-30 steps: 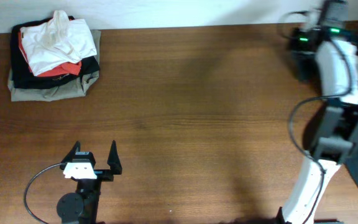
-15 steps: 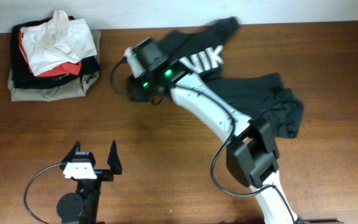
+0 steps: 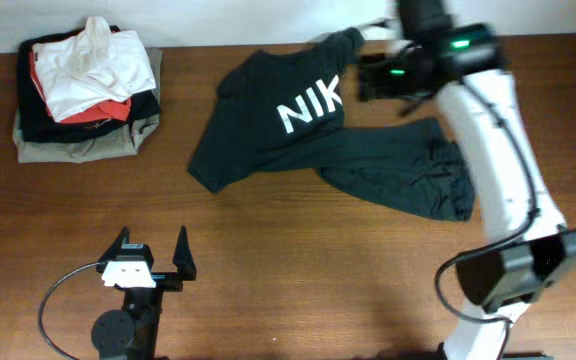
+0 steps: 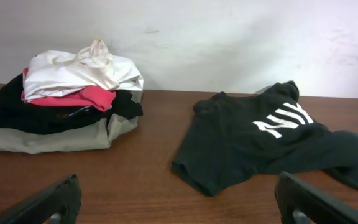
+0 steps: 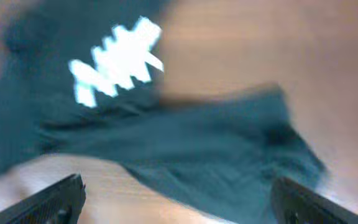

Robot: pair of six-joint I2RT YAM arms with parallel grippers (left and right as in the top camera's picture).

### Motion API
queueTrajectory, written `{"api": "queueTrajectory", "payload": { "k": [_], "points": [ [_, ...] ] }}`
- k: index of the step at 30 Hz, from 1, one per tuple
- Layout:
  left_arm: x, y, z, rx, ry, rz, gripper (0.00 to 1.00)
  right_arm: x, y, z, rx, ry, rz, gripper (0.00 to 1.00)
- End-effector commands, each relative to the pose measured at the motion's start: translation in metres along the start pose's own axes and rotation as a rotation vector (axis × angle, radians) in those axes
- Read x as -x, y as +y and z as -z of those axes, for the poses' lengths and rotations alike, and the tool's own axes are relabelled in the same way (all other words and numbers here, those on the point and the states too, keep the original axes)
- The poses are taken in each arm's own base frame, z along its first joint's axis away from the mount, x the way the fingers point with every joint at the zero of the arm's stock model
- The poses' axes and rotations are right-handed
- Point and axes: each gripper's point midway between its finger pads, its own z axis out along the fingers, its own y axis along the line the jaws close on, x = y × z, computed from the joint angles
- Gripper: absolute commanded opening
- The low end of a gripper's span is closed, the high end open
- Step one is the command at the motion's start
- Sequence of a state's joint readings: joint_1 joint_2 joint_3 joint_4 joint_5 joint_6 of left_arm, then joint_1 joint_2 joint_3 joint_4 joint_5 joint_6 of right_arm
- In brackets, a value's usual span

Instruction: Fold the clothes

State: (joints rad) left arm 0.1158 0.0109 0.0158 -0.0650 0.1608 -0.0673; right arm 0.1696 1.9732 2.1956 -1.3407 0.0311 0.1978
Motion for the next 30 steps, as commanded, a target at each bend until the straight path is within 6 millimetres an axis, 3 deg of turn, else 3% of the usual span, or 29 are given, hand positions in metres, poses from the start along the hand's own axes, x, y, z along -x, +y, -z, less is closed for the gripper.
{"api": "queueTrajectory", "payload": {
  "k": [1, 3, 6, 8, 11, 14, 25, 30],
  "points": [
    [-0.002, 0.000, 0.000, -0.003, 0.002, -0.019, 0.99, -0.026, -0.066, -0.022, -0.089, 0.147, -0.106, 0.99],
    [-0.002, 0.000, 0.000, -0.003, 0.002, -0.019, 0.99, -0.045, -0.104, -0.032, -0.121, 0.225, -0.192, 0.99],
    [-0.002, 0.000, 0.000, -0.003, 0.002, -0.019, 0.99, -0.074, -0.142, -0.045, -0.167, 0.310, -0.349, 0.99],
    [-0.002, 0.000, 0.000, -0.003, 0.002, -0.019, 0.99, -0.094, -0.161, -0.054, -0.194, 0.363, -0.457, 0.99],
    [-0.002, 0.000, 0.000, -0.003, 0.002, -0.019, 0.99, -0.114, -0.173, -0.066, -0.227, 0.405, -0.583, 0.99],
    [-0.002, 0.000, 0.000, -0.003, 0.002, -0.019, 0.99, -0.130, -0.172, -0.077, -0.256, 0.440, -0.686, 0.99],
    [-0.002, 0.000, 0.000, -0.003, 0.002, -0.019, 0.99, -0.173, -0.156, -0.138, -0.205, 0.478, -0.709, 0.99],
    [-0.002, 0.001, 0.000, 0.000, 0.002, -0.019, 0.99, -0.173, -0.149, -0.140, -0.160, 0.485, -0.723, 0.99]
  ]
}}
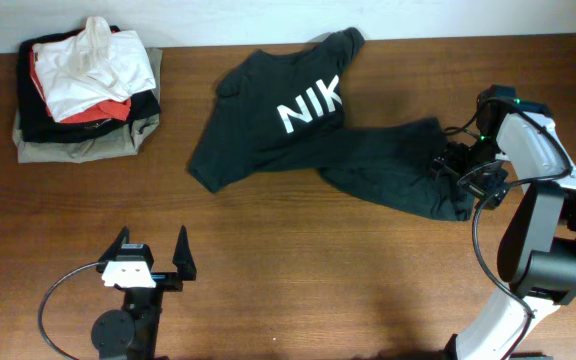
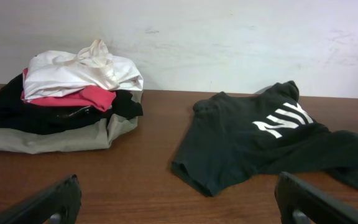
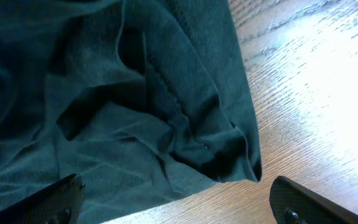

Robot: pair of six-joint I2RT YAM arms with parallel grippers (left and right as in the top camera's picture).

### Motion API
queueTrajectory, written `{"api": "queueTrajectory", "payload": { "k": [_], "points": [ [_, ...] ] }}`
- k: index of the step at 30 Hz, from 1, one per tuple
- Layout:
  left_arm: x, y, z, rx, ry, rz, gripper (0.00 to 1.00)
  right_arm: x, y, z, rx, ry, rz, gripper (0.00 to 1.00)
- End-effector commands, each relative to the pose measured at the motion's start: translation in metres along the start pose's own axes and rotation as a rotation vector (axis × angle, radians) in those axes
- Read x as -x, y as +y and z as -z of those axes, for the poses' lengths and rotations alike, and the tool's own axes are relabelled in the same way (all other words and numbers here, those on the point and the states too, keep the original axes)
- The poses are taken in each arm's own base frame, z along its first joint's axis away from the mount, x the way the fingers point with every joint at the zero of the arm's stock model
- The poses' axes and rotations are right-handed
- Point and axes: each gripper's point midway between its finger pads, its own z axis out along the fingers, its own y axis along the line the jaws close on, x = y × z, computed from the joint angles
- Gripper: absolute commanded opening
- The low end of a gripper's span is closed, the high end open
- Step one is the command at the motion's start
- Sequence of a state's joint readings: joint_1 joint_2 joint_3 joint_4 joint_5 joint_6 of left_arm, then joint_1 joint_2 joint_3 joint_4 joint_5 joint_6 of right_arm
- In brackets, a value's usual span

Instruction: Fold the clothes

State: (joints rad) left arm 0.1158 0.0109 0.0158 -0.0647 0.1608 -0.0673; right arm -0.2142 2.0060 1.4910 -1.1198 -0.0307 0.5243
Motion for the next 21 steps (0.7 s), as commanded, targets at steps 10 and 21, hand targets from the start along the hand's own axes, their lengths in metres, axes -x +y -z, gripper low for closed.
{"api": "queueTrajectory", "payload": {
  "k": [10, 21],
  "points": [
    [-0.002, 0.001, 0.000, 0.000, 0.003, -0.019, 0.99, -0.002, 0.011, -0.001, 0.052, 0.012, -0.011, 0.99],
    [0.034, -0.061, 0.014, -0.357, -0.145, -0.060, 0.99, 0.000, 0.012, -0.001, 0.057, 0.004, -0.007, 0.99]
  ]
}}
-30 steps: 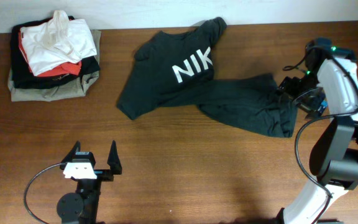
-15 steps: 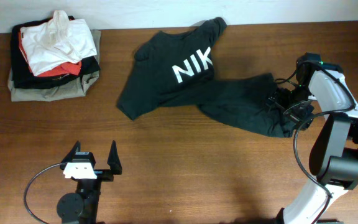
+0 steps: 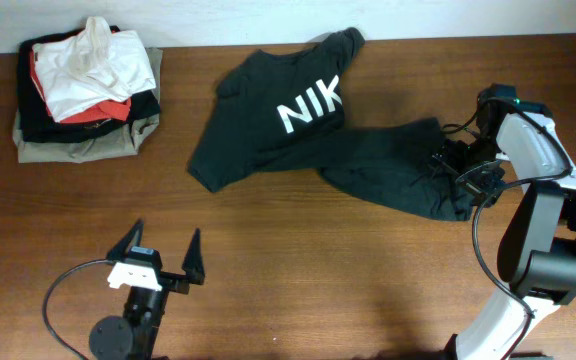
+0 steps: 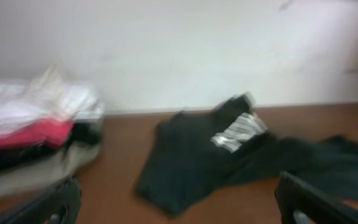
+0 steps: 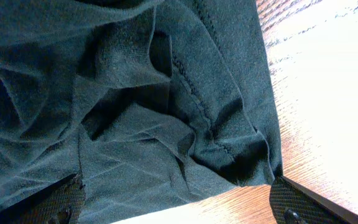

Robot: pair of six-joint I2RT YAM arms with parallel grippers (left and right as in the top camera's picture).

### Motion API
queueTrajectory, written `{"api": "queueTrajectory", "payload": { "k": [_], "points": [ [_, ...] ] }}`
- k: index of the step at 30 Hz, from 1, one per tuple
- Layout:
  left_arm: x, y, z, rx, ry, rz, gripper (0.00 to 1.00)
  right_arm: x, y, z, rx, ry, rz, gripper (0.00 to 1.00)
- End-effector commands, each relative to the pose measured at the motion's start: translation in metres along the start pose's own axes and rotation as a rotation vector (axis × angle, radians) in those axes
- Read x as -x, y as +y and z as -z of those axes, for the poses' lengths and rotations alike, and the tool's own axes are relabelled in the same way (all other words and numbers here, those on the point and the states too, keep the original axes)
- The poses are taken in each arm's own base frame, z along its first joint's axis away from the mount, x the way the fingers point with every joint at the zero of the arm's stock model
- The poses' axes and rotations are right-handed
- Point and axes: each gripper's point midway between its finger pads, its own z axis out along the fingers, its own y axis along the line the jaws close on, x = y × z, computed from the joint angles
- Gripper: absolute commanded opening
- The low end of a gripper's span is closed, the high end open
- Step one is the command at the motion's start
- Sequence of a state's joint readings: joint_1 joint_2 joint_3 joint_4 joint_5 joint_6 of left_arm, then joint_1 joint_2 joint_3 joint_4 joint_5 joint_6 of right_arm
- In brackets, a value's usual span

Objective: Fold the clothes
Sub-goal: 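Reach the left gripper to the shirt's left sleeve and grasp it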

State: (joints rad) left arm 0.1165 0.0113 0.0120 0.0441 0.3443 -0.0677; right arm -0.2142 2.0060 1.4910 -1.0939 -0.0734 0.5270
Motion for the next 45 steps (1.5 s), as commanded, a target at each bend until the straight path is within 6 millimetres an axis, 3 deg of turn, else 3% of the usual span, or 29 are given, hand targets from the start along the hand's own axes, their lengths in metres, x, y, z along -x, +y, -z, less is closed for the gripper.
{"api": "queueTrajectory", "payload": {
  "k": [1, 3, 8, 13, 18, 23, 24, 26, 29, 32, 34, 38, 41, 43, 45],
  "points": [
    [0.023, -0.032, 0.004, -0.181, -0.092, -0.049, 0.99, -0.001, 0.002, -0.001, 0.007, 0.005, -0.006, 0.99],
    [0.039, -0.034, 0.007, -0.189, -0.149, -0.077, 0.99, -0.001, 0.002, -0.001, 0.007, 0.005, -0.006, 0.99],
    [0.051, -0.038, 0.000, -0.222, -0.104, -0.059, 0.99, -0.002, 0.002, -0.001, 0.007, 0.006, -0.006, 0.99],
    [0.081, -0.043, -0.033, -0.314, 0.024, 0.000, 0.99, -0.002, 0.002, -0.001, 0.006, 0.009, -0.006, 0.99],
    [0.067, -0.052, -0.084, -0.496, 0.346, 0.216, 0.99, -0.002, 0.002, -0.001, 0.005, 0.009, -0.002, 0.99],
    [0.055, -0.078, -0.101, -0.823, 0.432, 0.369, 0.99, -0.002, 0.002, -0.001, 0.005, 0.008, -0.002, 0.99],
    [0.049, -0.078, -0.105, -0.816, 0.460, 0.402, 0.99, -0.002, 0.002, -0.001, 0.005, 0.008, -0.002, 0.99],
    [0.033, -0.077, -0.119, -0.752, 0.528, 0.460, 0.99, -0.002, 0.002, -0.001, 0.005, 0.008, -0.002, 0.99],
    [0.002, -0.071, -0.136, -0.513, 0.699, 0.444, 0.99, -0.002, 0.002, -0.001, 0.005, 0.008, -0.002, 0.99],
    [-0.029, -0.043, -0.132, -0.130, 0.974, 0.208, 0.99, -0.002, 0.002, -0.001, 0.005, 0.007, -0.002, 0.99],
    [-0.027, -0.047, -0.134, -0.103, 1.006, 0.108, 0.99, -0.001, 0.002, -0.001, 0.007, 0.004, -0.002, 0.99],
    [-0.027, -0.062, -0.138, -0.132, 0.994, 0.084, 0.99, -0.001, 0.002, -0.001, 0.007, 0.004, -0.002, 0.99],
    [-0.036, -0.037, -0.146, 0.089, 0.993, 0.177, 0.99, -0.001, 0.002, -0.001, 0.007, 0.005, -0.002, 0.99],
    [-0.052, -0.021, -0.147, 0.210, 1.019, 0.184, 0.99, -0.002, 0.002, -0.001, 0.006, 0.005, -0.002, 0.99],
    [-0.076, -0.016, -0.147, 0.239, 1.079, 0.172, 0.99, -0.002, 0.002, -0.001, 0.007, 0.006, -0.002, 0.99]
  ]
}}
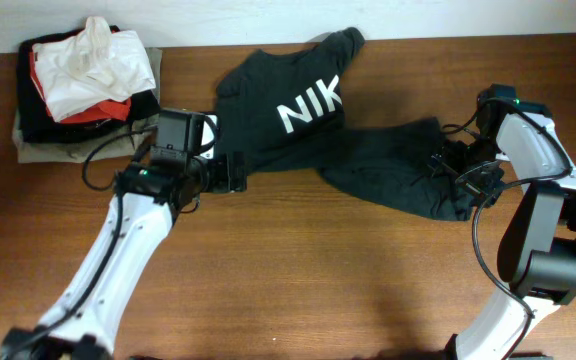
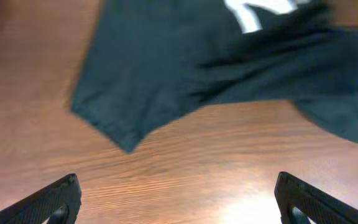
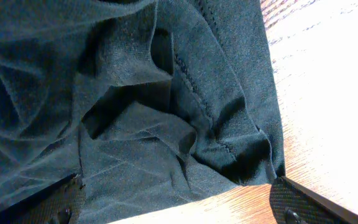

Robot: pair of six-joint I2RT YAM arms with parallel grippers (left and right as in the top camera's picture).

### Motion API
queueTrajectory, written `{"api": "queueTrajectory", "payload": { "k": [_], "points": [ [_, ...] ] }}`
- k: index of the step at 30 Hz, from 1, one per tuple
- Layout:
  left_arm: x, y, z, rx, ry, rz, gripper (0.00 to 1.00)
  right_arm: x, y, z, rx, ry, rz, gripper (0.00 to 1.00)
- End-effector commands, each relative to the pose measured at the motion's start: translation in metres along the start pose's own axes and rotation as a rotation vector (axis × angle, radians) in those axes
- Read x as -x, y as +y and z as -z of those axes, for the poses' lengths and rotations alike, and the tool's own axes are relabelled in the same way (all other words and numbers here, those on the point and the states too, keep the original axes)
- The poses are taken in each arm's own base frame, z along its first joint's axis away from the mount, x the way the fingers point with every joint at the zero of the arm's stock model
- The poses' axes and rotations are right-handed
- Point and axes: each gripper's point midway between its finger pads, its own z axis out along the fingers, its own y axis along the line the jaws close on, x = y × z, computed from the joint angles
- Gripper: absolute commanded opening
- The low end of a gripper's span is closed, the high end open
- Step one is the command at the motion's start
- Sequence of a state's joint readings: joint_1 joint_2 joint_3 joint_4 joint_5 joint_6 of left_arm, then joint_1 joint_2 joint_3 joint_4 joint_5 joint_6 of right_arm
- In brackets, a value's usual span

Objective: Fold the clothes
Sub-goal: 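Reach the left gripper to the shirt's left sleeve and grasp it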

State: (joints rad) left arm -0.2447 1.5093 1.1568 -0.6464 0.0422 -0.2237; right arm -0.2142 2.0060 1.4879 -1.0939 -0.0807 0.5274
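Note:
A dark T-shirt (image 1: 298,130) with white letters lies crumpled across the back of the table, its bunched right end (image 1: 418,185) trailing toward the right. My left gripper (image 1: 230,171) hangs open just in front of the shirt's left corner (image 2: 124,138), and its fingers (image 2: 58,200) frame bare wood. My right gripper (image 1: 460,178) stands open low over the bunched right end. In the right wrist view the wrinkled hem (image 3: 229,146) fills the frame between the fingertips (image 3: 294,204). Neither gripper holds cloth.
A pile of folded clothes (image 1: 86,88), white and red on top of black and khaki, sits at the back left corner. The wall runs along the table's far edge (image 1: 468,38). Bare brown wood (image 1: 318,280) spreads across the front half.
My left arm was low by the front edge, with the shirt far off in its view. Now it reaches out to the shirt's left corner. The right gripper has barely shifted over the hem.
First my right arm was at the back over the shirt's lettered part, while the left sat parked at the front. Then the right gripper was open over the shirt's right end and stayed there. The left gripper had turned toward the shirt and now hovers at its left corner.

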Motion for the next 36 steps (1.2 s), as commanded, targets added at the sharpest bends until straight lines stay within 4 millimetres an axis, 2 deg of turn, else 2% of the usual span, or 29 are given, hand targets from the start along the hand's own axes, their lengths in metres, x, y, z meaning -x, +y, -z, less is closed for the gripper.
{"api": "queueTrajectory", "payload": {
  "k": [1, 6, 11, 19, 25, 27, 33, 36],
  "points": [
    [-0.009, 0.025, -0.031, 0.147, 0.058, 0.072, 0.99, 0.000, 0.002, 0.000, 0.002, -0.001, -0.001, 0.99],
    [-0.037, 0.043, -0.076, 0.232, 0.171, 0.092, 0.99, 0.000, 0.002, 0.000, 0.002, -0.001, -0.001, 0.99],
    [-0.037, 0.052, -0.099, 0.272, 0.163, 0.087, 0.99, 0.000, 0.002, 0.000, 0.003, -0.003, -0.001, 0.99],
    [-0.029, 0.062, -0.121, 0.298, 0.114, 0.101, 0.99, 0.002, 0.003, 0.000, 0.006, -0.008, 0.000, 0.99],
    [-0.025, 0.068, -0.120, 0.338, 0.093, 0.097, 0.98, 0.002, 0.002, 0.000, 0.000, -0.012, 0.000, 0.99],
    [-0.025, 0.068, -0.121, 0.338, 0.095, 0.096, 0.93, 0.002, 0.002, 0.000, 0.000, -0.012, 0.000, 0.99],
    [-0.046, 0.074, -0.140, 0.360, 0.160, 0.089, 0.91, 0.002, 0.002, 0.000, 0.000, -0.012, 0.000, 0.99],
    [-0.047, 0.074, -0.143, 0.356, 0.163, 0.089, 0.91, 0.002, 0.002, 0.000, 0.000, -0.012, 0.000, 0.99]
  ]
}}
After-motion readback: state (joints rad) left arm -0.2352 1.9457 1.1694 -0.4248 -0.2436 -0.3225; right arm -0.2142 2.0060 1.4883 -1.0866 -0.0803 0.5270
